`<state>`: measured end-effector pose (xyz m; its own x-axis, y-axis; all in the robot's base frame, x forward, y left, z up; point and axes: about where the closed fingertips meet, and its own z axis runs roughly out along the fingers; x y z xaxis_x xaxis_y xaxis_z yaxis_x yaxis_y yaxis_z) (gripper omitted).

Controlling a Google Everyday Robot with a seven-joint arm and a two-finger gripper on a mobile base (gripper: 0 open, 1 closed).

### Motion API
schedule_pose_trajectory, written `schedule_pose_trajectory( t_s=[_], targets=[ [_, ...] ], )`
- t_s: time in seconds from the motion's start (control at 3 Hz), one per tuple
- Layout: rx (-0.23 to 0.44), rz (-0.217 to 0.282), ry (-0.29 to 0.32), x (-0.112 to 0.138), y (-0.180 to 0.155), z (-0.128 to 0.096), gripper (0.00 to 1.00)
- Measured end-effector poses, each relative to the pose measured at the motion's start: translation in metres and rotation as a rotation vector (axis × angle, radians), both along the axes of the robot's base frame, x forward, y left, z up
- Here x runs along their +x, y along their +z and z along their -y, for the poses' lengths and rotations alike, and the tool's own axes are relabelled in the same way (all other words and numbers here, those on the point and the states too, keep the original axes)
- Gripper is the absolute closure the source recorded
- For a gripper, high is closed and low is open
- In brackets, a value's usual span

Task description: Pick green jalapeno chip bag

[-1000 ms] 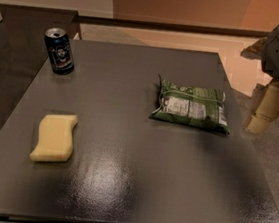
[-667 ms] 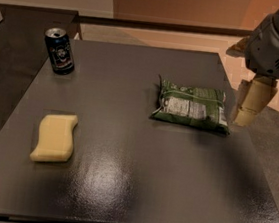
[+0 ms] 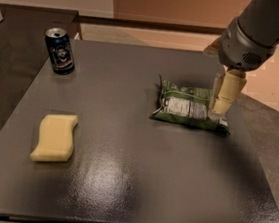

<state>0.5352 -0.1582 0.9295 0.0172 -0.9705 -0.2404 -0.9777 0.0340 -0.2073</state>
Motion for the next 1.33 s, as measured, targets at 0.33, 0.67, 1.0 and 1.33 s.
schedule_pose_trajectory(
  t_s=[0.33, 0.67, 1.0, 1.33],
  targets=[
    [0.000, -0.023, 0.018, 0.018, -0.013, -0.009, 0.00],
    [-0.008, -0.062, 0.028, 0.027, -0.030, -0.017, 0.00],
    [-0.012, -0.090, 0.030, 0.026, -0.046, -0.021, 0.00],
    [-0.019, -0.119, 0.031, 0.021, -0.064, -0.023, 0.00]
  ],
)
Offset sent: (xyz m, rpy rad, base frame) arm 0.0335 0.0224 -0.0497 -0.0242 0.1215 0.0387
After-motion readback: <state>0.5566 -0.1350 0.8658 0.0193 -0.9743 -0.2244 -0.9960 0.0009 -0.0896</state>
